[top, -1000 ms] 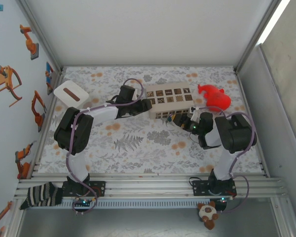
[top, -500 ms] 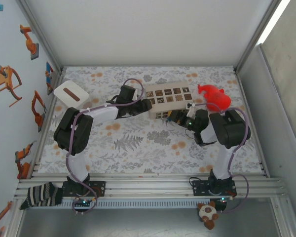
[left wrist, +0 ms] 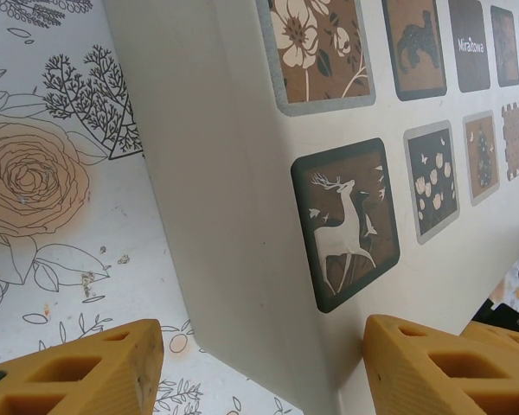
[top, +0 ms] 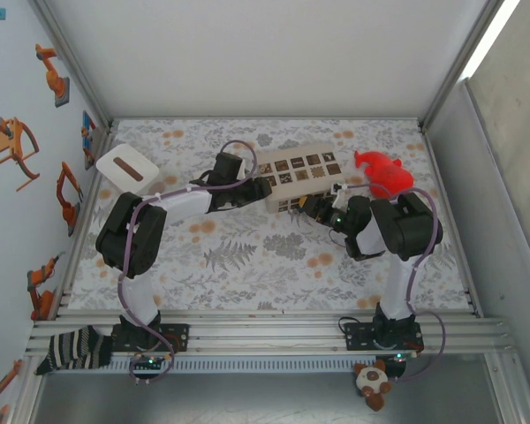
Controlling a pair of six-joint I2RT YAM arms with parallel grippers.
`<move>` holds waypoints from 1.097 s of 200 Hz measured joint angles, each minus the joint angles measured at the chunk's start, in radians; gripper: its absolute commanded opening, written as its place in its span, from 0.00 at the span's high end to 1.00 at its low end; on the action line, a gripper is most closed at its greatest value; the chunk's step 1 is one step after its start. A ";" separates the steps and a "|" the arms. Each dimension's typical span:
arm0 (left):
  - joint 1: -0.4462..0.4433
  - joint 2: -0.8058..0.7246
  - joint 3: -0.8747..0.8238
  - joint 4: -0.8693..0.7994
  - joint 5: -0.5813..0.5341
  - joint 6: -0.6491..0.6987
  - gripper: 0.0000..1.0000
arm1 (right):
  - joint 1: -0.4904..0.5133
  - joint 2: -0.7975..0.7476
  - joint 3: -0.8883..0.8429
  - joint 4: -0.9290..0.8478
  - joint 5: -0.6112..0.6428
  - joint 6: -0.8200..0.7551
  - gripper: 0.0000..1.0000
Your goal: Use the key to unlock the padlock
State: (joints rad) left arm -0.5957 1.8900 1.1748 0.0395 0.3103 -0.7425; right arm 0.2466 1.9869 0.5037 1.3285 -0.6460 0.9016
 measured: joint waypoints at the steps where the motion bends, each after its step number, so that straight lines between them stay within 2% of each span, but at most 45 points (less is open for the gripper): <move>1: 0.000 0.000 0.000 0.000 0.000 0.000 0.38 | 0.000 0.000 -0.001 0.000 0.000 0.000 0.51; 41: 0.000 0.000 0.000 -0.002 -0.001 0.000 0.38 | 0.000 0.000 -0.012 0.006 -0.001 0.000 0.59; 68: 0.000 -0.002 0.000 -0.003 -0.003 0.000 0.38 | 0.000 0.000 -0.015 0.009 0.005 0.001 0.70; 115: -0.001 -0.002 0.000 -0.004 -0.004 0.000 0.38 | 0.002 0.000 -0.025 0.013 0.023 0.002 0.78; 161: -0.001 -0.002 0.000 -0.005 -0.005 0.000 0.38 | 0.002 -0.001 -0.032 0.000 0.057 -0.005 1.00; 219: -0.003 -0.002 0.000 -0.006 -0.011 0.000 0.38 | 0.002 -0.021 -0.046 -0.016 0.076 -0.007 1.00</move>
State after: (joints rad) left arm -0.5991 1.8881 1.1748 0.0338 0.2993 -0.7425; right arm 0.2485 1.9656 0.4576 1.3128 -0.5701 0.8944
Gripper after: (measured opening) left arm 0.619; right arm 0.050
